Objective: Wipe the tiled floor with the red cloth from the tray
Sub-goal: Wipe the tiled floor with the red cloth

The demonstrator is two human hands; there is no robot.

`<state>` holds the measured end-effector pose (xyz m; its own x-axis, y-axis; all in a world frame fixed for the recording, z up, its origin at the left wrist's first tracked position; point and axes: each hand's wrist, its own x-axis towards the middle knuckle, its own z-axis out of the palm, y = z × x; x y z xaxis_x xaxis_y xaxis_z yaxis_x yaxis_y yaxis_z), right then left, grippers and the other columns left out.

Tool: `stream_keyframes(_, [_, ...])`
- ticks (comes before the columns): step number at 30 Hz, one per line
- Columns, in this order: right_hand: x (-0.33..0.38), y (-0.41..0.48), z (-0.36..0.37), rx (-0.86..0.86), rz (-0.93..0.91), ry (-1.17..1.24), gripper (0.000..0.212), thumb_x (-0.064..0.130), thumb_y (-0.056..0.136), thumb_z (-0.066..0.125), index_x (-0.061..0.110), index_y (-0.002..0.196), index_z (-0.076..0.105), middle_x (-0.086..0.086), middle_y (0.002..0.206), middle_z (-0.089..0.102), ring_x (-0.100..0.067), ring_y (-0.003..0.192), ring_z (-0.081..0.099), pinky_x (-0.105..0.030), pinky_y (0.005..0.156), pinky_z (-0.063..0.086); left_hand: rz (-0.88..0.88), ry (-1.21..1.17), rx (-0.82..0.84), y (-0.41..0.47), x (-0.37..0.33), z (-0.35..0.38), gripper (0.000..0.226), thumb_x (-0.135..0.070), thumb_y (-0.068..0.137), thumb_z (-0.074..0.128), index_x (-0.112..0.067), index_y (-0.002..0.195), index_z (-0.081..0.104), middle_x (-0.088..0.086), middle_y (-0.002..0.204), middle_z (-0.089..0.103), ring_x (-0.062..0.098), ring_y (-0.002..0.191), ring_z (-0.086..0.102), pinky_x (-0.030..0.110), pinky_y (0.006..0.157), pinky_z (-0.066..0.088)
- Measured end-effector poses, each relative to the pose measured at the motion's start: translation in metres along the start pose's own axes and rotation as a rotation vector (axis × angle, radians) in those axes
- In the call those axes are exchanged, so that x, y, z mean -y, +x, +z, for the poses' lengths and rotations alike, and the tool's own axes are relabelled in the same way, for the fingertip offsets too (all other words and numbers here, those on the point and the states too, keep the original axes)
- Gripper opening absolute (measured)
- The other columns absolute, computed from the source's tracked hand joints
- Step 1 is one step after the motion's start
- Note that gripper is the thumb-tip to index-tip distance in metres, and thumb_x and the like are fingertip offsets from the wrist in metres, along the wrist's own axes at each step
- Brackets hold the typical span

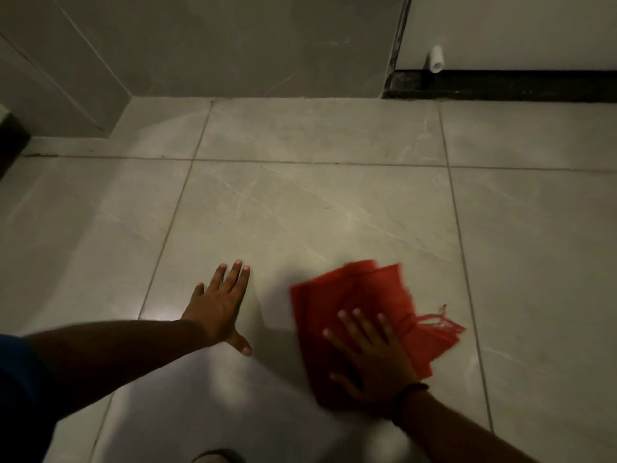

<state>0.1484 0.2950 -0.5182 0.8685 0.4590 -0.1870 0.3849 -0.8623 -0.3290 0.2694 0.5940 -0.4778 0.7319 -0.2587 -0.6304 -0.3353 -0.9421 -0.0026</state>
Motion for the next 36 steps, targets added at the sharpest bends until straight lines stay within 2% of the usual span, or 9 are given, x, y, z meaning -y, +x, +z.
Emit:
stream_keyframes(2, [0.005,-0.006,0.003,0.075,-0.259,-0.056,0.064,0.064,0.089,0.039,0.035,0.145,0.025,-0.008,0.152,0.025,-0.03,0.139,0.017,-0.057,0.106,0.009,0.001,-0.015,0.003,0.0,0.0,-0.001,0.158,-0.075,0.043,0.078,-0.014,0.144,-0.028,0.011,0.156,-0.027,0.035,0.14,-0.024,0.06,0.113,0.012])
stream_keyframes(4, [-0.01,-0.002,-0.003,0.027,-0.296,-0.104,0.066,0.068,0.088,0.036,0.037,0.145,0.024,-0.006,0.153,0.022,-0.027,0.139,0.017,-0.054,0.108,0.008,0.003,-0.016,0.005,0.001,-0.001,-0.002,0.158,-0.074,0.043,0.078,-0.014,0.144,-0.027,0.011,0.156,-0.028,0.035,0.14,-0.024,0.06,0.113,0.012])
stream_keyframes(9, [0.003,0.026,-0.004,-0.081,0.234,-0.005,0.065,0.067,0.087,0.029,0.037,0.145,0.023,-0.009,0.153,0.017,-0.032,0.139,0.018,-0.054,0.109,0.006,-0.005,0.001,-0.01,0.001,0.0,0.001,0.158,-0.077,0.042,0.077,-0.015,0.145,-0.026,0.01,0.156,-0.026,0.035,0.141,-0.022,0.058,0.113,0.013])
stream_keyframes(14, [0.031,0.031,0.006,0.02,-0.24,-0.07,0.066,0.066,0.086,0.037,0.038,0.145,0.023,-0.009,0.155,0.017,-0.029,0.14,0.012,-0.056,0.107,0.003,0.092,0.087,0.02,-0.002,0.014,0.0,0.161,-0.08,0.038,0.075,-0.016,0.136,-0.036,0.01,0.148,-0.035,0.033,0.137,-0.027,0.056,0.116,0.015])
stream_keyframes(19, [0.012,0.043,-0.002,-0.093,0.197,-0.02,0.071,0.071,0.083,0.034,0.039,0.145,0.022,-0.006,0.153,0.008,-0.029,0.141,0.011,-0.055,0.109,0.003,0.113,0.175,0.018,-0.005,0.02,0.003,0.16,-0.072,0.041,0.08,-0.017,0.135,-0.037,0.01,0.145,-0.037,0.035,0.138,-0.026,0.051,0.116,0.009])
stream_keyframes(25, [-0.005,0.019,-0.003,0.016,-0.213,-0.123,0.071,0.073,0.084,0.034,0.039,0.145,0.021,-0.01,0.154,0.016,-0.029,0.139,0.015,-0.053,0.107,0.006,0.106,0.209,0.026,-0.005,0.017,0.0,0.161,-0.072,0.041,0.08,-0.015,0.132,-0.04,0.012,0.149,-0.035,0.037,0.14,-0.023,0.051,0.117,0.012])
stream_keyframes(30, [-0.014,0.017,-0.006,-0.056,0.226,-0.062,0.073,0.077,0.082,0.028,0.04,0.145,0.017,-0.007,0.153,0.006,-0.03,0.141,0.007,-0.054,0.109,0.003,0.107,0.204,0.033,-0.006,0.015,0.001,0.16,-0.071,0.043,0.08,-0.014,0.132,-0.04,0.011,0.147,-0.037,0.038,0.14,-0.023,0.052,0.117,0.014])
stream_keyframes(33, [0.011,0.023,0.002,-0.005,0.005,-0.053,0.074,0.072,0.081,0.038,0.039,0.145,0.021,-0.011,0.154,0.017,-0.032,0.139,0.015,-0.056,0.11,0.006,0.103,0.191,0.033,-0.006,0.015,0.001,0.162,-0.071,0.041,0.081,-0.012,0.132,-0.04,0.013,0.152,-0.032,0.038,0.14,-0.024,0.052,0.117,0.013])
stream_keyframes(36, [-0.02,0.022,-0.009,-0.002,-0.116,-0.163,0.072,0.076,0.084,0.027,0.039,0.145,0.018,-0.01,0.153,0.023,-0.03,0.138,0.021,-0.054,0.109,0.009,0.105,0.191,0.043,-0.008,0.013,-0.004,0.16,-0.07,0.042,0.081,-0.012,0.132,-0.039,0.013,0.152,-0.032,0.038,0.14,-0.024,0.051,0.117,0.013])
